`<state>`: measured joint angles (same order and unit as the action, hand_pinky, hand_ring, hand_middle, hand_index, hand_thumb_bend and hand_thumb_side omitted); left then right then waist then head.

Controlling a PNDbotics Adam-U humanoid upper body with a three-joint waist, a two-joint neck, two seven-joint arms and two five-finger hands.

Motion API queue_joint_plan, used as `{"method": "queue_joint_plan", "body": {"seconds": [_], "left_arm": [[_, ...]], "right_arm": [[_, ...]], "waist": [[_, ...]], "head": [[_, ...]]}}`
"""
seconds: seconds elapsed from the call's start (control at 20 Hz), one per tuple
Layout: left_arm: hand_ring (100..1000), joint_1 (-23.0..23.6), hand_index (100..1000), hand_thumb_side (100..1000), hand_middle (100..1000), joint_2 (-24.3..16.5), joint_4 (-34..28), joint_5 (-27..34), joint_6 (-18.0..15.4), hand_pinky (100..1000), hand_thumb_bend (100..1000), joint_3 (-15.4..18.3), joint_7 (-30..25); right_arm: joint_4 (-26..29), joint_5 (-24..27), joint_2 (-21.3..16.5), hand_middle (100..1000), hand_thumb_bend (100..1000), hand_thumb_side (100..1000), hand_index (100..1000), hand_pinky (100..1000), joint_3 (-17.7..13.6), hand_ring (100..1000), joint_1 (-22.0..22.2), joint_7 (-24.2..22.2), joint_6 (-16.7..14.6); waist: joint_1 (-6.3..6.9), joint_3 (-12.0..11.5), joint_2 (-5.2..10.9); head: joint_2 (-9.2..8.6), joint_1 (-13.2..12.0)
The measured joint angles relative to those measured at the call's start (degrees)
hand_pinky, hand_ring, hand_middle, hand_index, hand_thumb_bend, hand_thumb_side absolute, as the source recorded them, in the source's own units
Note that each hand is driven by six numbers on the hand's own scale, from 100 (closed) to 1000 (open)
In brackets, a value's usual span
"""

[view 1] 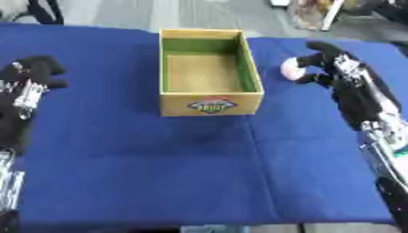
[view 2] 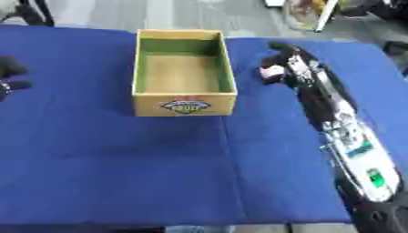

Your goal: Pick up objects on the table and place them in the box.

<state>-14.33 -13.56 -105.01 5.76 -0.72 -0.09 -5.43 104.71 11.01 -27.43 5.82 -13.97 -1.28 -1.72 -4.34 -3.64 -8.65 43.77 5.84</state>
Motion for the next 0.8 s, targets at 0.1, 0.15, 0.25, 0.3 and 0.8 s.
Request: {"method": "queue_joint_plan", "body": {"seconds": [0.1, 0.15, 0.25, 0.3, 0.8], "left_arm": [[761, -0.16, 734, 562, 626, 0.00, -0.01, 0.08, -0.02, 718, 329, -0.03, -0.12], [761, -0.22, 734, 562, 626, 0.00, -0.01, 0.12, -0.03, 718, 329, -0.03, -0.17], [761, -0.33, 734, 561, 626, 0.00, -0.02, 0.23, -0.04, 718, 328, -0.11, -0.33], [761, -0.37, 734, 561, 626, 0.00, -0.03, 0.25, -0.04, 718, 329, -0.26, -0.38], [761, -1.46, 734, 558, 626, 0.00, -0.44, 0.41, -0.03, 719, 326, -1.49, -1.63]], "right_arm": [[-0.60, -0.19, -2.13, 628, 100, 701, 878, 647, -0.17, 850, -0.63, 0.30, -0.40], [-1.06, -0.37, -3.25, 635, 100, 685, 880, 648, -0.22, 851, -1.07, 0.43, -0.64], [-2.30, -1.03, -5.55, 643, 100, 653, 882, 650, -0.47, 851, -2.24, 0.59, -1.24], [-3.20, -1.40, -6.69, 649, 100, 634, 883, 651, -0.49, 851, -2.88, 0.62, -1.56], [-20.14, -9.72, -13.56, 760, 100, 301, 901, 701, -0.58, 880, -12.79, -1.23, -6.25]], "waist": [[0.00, -0.28, -0.03], [0.00, -0.46, -0.07], [-0.01, -0.87, -0.19], [-0.01, -1.11, -0.22], [-0.48, -4.16, -1.03]], "head": [[0.00, 0.25], [0.00, 0.38], [0.00, 0.60], [0.00, 0.75], [0.01, 2.32]]}}
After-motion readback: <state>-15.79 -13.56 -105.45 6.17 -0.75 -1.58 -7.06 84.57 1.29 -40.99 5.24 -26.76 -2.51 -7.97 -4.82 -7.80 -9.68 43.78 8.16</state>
